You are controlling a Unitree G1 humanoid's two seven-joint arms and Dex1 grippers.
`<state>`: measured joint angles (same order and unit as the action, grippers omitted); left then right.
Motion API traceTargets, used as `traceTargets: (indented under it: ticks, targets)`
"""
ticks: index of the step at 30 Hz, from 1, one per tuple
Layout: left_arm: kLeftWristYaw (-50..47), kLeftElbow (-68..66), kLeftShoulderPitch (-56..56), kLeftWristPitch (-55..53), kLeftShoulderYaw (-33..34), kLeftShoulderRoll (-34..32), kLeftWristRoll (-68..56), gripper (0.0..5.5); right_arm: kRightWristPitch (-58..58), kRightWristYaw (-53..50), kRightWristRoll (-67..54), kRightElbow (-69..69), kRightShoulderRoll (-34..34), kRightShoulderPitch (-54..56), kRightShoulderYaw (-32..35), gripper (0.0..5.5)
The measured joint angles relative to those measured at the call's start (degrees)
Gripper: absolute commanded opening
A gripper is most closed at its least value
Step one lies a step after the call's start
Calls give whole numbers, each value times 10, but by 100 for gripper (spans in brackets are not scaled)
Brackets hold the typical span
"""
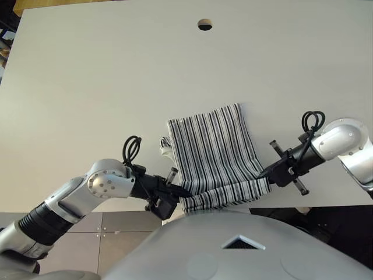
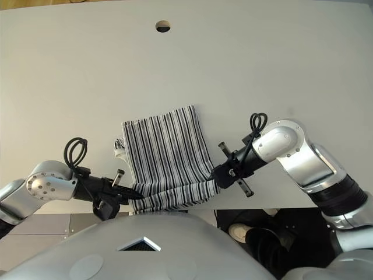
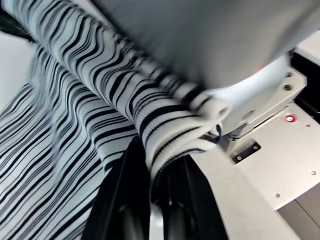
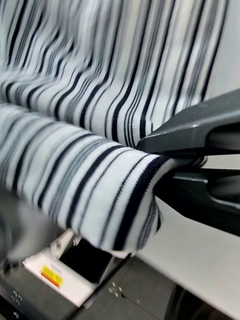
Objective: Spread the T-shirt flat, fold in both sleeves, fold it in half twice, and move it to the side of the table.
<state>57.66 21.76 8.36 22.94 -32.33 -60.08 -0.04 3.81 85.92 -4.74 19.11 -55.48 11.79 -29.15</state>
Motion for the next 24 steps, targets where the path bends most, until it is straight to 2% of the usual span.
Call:
traceTargets:
  ticks: [8, 15, 20, 24]
  targets:
    - [30, -80, -43, -156, 97, 48, -183, 10, 169, 11, -14, -205, 135, 221, 6, 11]
    - [88, -179, -123, -323, 119, 73, -224, 10, 252, 36, 10, -415, 241, 328, -42, 11]
    - [95, -263, -166, -363, 117, 125, -199, 10, 285, 37, 22, -556, 305, 383, -47, 11]
    - [92, -310, -187, -382, 133, 167, -200, 10, 247, 3, 43, -679, 352, 442, -30, 11]
